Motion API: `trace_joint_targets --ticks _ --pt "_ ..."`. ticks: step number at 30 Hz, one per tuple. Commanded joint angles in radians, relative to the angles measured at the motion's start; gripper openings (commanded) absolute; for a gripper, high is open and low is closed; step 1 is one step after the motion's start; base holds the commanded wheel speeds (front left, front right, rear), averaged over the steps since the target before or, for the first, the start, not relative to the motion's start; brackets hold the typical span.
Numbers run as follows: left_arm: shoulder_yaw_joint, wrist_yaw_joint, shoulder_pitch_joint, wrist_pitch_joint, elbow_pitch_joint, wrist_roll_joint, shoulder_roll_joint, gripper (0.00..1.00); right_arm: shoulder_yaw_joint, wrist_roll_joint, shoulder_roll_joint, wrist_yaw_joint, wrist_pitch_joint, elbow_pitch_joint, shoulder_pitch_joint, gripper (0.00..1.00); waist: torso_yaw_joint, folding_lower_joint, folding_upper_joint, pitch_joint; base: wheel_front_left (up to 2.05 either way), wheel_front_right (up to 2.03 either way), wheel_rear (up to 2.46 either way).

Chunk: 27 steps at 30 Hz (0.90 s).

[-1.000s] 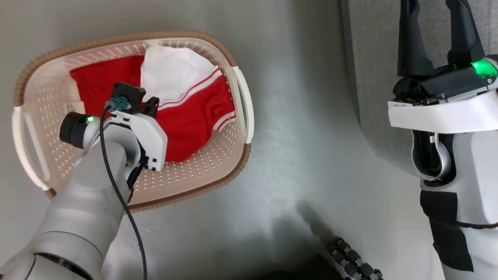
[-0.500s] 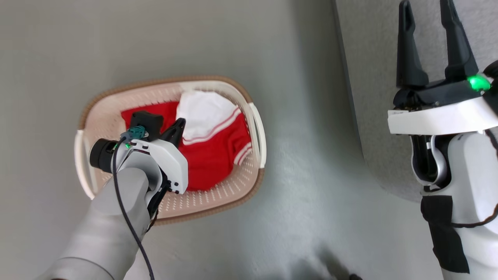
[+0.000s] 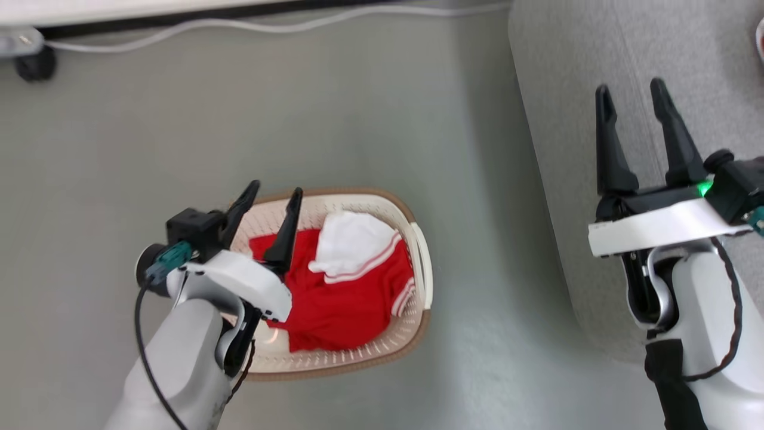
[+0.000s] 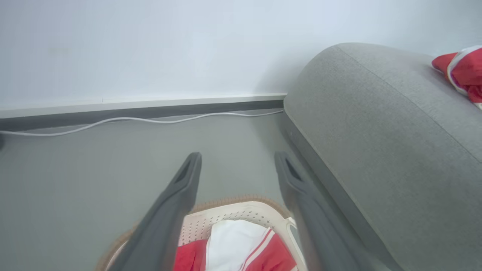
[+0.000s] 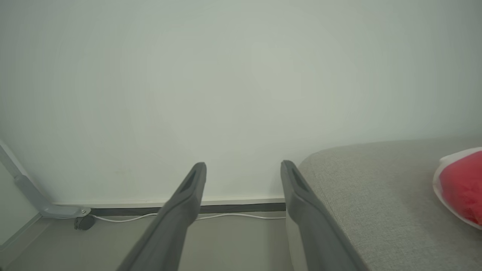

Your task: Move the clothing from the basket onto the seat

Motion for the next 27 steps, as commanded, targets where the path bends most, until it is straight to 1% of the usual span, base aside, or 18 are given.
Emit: trace_joint_targets --ticks 1,5,15,27 --pt "0.053 0.007 0.022 -0.006 -0.042 0.018 0.014 1.0 0.016 0.001 -0.004 0.003 -0.006 -0.015 0.024 1.0 0.03 0.0 0.0 -0.054 0.0 0.0 0.0" --pt "0.145 0.002 0.097 -0.006 -0.117 0.067 -0.005 1.0 0.022 0.009 -0.013 0.003 -0.006 0.006 0.057 1.0 0.053 0.0 0.0 -0.111 0.0 0.0 0.0" --pt "0.34 -0.011 0.238 -0.006 -0.263 0.156 -0.036 1.0 0.02 0.017 -0.02 0.003 -0.006 0.033 0.13 1.0 0.104 0.0 0.0 -0.23 0.0 0.0 0.0" --pt "0.488 -0.019 0.368 -0.006 -0.35 0.204 -0.05 1.0 0.02 0.019 -0.032 0.003 -0.006 0.052 0.213 1.0 0.124 0.0 0.0 -0.34 0.0 0.0 0.0"
